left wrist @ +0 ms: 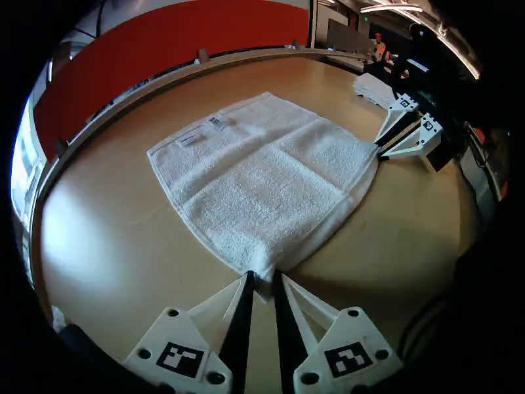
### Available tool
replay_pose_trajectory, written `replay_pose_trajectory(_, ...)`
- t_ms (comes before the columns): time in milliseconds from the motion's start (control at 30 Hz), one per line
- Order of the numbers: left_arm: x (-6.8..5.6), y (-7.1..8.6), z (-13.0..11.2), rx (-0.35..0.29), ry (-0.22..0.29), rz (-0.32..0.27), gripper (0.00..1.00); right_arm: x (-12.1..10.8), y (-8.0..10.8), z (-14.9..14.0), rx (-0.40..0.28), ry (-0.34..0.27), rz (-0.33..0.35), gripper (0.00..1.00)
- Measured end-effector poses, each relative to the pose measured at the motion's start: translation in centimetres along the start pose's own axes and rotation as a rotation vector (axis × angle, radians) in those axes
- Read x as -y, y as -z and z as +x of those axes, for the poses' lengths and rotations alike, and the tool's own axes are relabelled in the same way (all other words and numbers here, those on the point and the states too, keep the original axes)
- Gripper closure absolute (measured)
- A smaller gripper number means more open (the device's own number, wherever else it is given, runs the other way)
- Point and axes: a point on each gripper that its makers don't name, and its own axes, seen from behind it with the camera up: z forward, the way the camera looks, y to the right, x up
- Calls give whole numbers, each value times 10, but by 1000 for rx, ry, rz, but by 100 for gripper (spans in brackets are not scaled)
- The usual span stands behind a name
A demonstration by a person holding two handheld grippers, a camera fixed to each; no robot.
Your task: Fold towel
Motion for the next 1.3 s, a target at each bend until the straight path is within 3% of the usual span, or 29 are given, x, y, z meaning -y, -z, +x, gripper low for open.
replay_pose_trajectory(133, 0, 0, 1, -1, 2, 4, 81, 2, 0, 1, 0, 1, 0, 83)
replay_pose_trajectory(533, -7, 9, 3, -1, 44, -14, 81, 3, 11, 7, -11, -18, -9, 83)
replay_pose_trajectory(1300, -29, 60, 9, -18, 98, -39, 81, 22, 55, 27, -47, 3, -9, 83)
